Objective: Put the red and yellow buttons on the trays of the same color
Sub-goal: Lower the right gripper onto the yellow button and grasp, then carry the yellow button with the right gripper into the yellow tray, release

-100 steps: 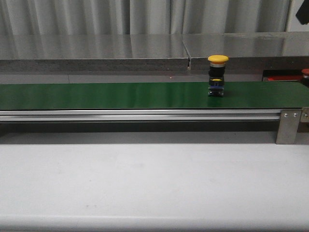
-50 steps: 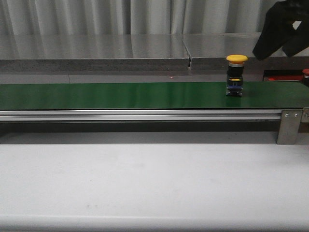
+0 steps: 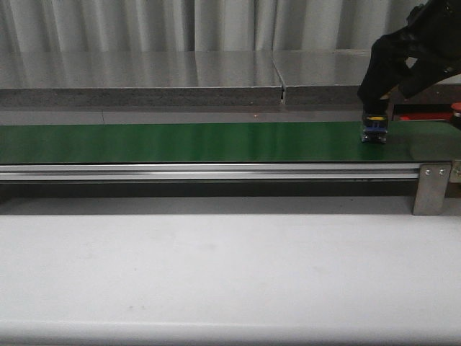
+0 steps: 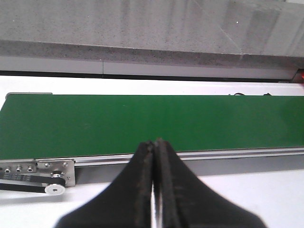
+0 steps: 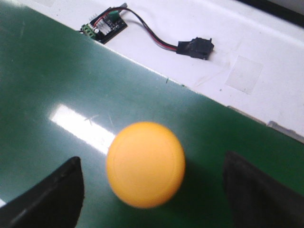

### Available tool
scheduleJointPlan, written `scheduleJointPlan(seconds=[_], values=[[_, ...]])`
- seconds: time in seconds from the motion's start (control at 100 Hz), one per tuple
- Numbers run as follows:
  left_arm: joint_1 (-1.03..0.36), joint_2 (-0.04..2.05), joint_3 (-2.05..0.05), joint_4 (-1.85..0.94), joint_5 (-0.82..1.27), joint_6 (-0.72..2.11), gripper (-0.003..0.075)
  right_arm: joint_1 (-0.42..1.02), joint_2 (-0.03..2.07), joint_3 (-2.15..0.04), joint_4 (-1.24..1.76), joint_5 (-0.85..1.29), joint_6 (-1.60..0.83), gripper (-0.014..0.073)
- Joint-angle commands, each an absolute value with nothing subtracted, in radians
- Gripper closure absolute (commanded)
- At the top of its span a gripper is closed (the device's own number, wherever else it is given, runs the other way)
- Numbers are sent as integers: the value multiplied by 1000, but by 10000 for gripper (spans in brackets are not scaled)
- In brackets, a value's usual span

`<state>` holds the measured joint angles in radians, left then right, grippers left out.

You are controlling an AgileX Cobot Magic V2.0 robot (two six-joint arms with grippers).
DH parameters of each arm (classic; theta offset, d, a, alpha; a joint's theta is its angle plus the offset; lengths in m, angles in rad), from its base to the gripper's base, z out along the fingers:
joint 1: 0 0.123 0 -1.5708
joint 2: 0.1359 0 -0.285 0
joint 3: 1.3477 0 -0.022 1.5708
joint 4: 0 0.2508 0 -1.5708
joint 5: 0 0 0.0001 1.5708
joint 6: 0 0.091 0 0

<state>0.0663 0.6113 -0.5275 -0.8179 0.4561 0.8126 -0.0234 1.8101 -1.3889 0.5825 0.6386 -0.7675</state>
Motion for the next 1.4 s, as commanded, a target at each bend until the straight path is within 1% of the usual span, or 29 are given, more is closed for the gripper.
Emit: scheduleJointPlan(seconds=[0.0, 0.07, 0.12, 0.17, 0.24, 0.31, 0.5, 0.71, 0.85, 0.98, 1.1, 1.23, 1.39], values=[[60, 612, -554, -853, 414, 814, 739, -25, 1792, -1448, 620, 604, -779, 1], [60, 612, -554, -853, 414, 814, 739, -25, 1809, -1459, 620, 602, -779, 49], [60, 612, -554, -853, 414, 814, 739, -25, 1816, -1460, 620, 598, -779, 119], [60, 612, -554, -853, 414, 814, 739, -25, 1817, -1460, 620, 597, -779, 220], [60, 612, -554, -853, 414, 814, 739, -26, 1815, -1460, 620, 606, -778, 330], [60, 612, -554, -853, 414, 814, 739, -29, 1810, -1460, 620, 620, -767, 382], [60, 612, -554, -853, 414, 814, 739, -65, 1760, -1460, 620, 656, -710, 386], [60, 612, -554, -853, 414, 814, 739, -172, 1624, -1436, 620, 732, -684, 386], [60, 612, -554, -853, 414, 814, 739, -280, 1508, -1366, 619, 727, -668, 386], [60, 612, -554, -853, 414, 814, 739, -417, 1411, -1272, 619, 704, -634, 386], [60, 612, -554, -853, 414, 814, 739, -538, 1382, -1194, 619, 701, -627, 386], [60, 612, -554, -853, 414, 814, 739, -618, 1393, -1109, 633, 604, -627, 386], [60, 612, -554, -853, 414, 814, 739, -633, 1398, -1033, 633, 479, -627, 386]])
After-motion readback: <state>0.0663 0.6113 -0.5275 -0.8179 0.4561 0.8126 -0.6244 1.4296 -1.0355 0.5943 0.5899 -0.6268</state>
